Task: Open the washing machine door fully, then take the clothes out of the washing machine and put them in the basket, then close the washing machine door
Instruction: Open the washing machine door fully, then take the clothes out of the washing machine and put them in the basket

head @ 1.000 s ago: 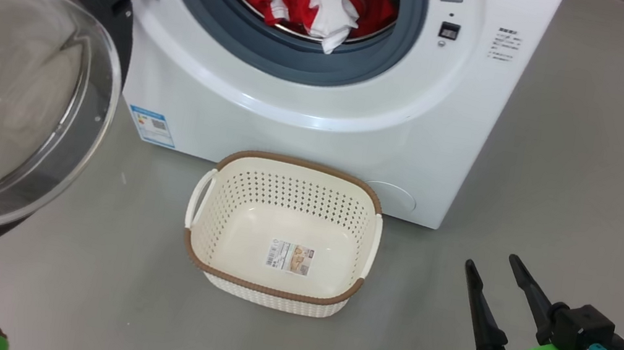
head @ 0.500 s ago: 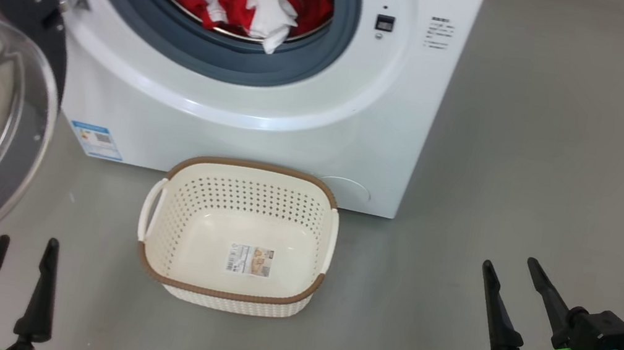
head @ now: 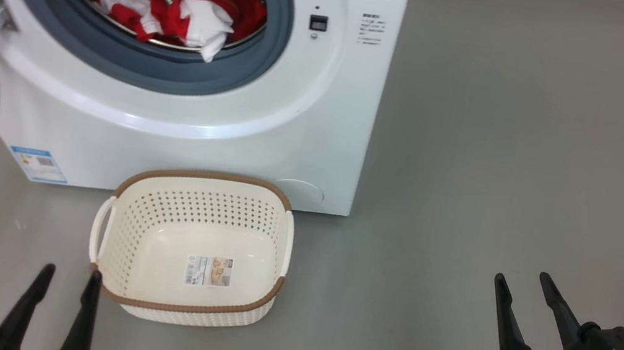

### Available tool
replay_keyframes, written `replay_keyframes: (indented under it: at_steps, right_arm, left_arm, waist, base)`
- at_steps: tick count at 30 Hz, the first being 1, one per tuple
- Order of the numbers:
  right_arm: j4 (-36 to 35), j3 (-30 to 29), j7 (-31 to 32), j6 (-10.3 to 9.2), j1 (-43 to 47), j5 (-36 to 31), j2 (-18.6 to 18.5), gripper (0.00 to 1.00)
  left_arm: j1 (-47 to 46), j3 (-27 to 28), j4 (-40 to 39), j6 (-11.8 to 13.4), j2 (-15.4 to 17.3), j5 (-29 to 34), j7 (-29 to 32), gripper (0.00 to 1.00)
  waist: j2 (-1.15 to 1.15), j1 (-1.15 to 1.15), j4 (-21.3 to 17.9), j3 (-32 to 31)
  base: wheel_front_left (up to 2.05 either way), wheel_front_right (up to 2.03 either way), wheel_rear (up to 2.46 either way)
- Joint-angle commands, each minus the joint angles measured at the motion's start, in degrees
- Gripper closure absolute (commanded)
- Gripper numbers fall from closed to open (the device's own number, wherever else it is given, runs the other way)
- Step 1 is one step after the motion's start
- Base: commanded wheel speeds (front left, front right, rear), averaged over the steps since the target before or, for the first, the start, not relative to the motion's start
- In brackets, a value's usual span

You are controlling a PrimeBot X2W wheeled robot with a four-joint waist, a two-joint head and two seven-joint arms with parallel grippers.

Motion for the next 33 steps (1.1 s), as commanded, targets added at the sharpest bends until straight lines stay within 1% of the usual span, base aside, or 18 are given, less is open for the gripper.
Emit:
replay_keyframes:
  at_steps: [1,13,24,33]
  right_arm:
    - [-1.8,0.7,-0.5,0.28,0.1,0.6,-0.5,0.0]
    - [-2.7,-1.1,-0.5,0.28,1.6,0.5,-0.7,0.0]
    - [-2.9,-1.3,-0.5,0.28,1.3,0.2,-0.2,0.0]
    - [-2.9,-1.2,-0.5,0.28,1.1,0.1,-0.3,0.0]
  left_arm:
    - [-0.7,1.3,-1.7,0.1,1.2,-0.3,-0.3,0.0]
    - [-0.7,0.2,-2.0,0.1,1.1,-0.9,-0.3,0.0]
    - [-1.1,0.4,-3.1,0.1,1.8,-0.2,-0.3,0.0]
    - [-1.1,0.5,-2.9,0.1,1.7,0.8,-0.3,0.0]
  waist:
    - [0.0,0.0,-1.1,-0.5]
    - [0.0,0.0,-2.6,-0.7]
    - [0.0,0.0,-2.3,-0.3]
    - [0.0,0.0,-2.1,-0.2]
  base:
    - [0.0,0.0,0.0]
    - [0.0,0.0,0.0]
    - [0.0,0.0,0.0]
    - [0.0,0.0,0.0]
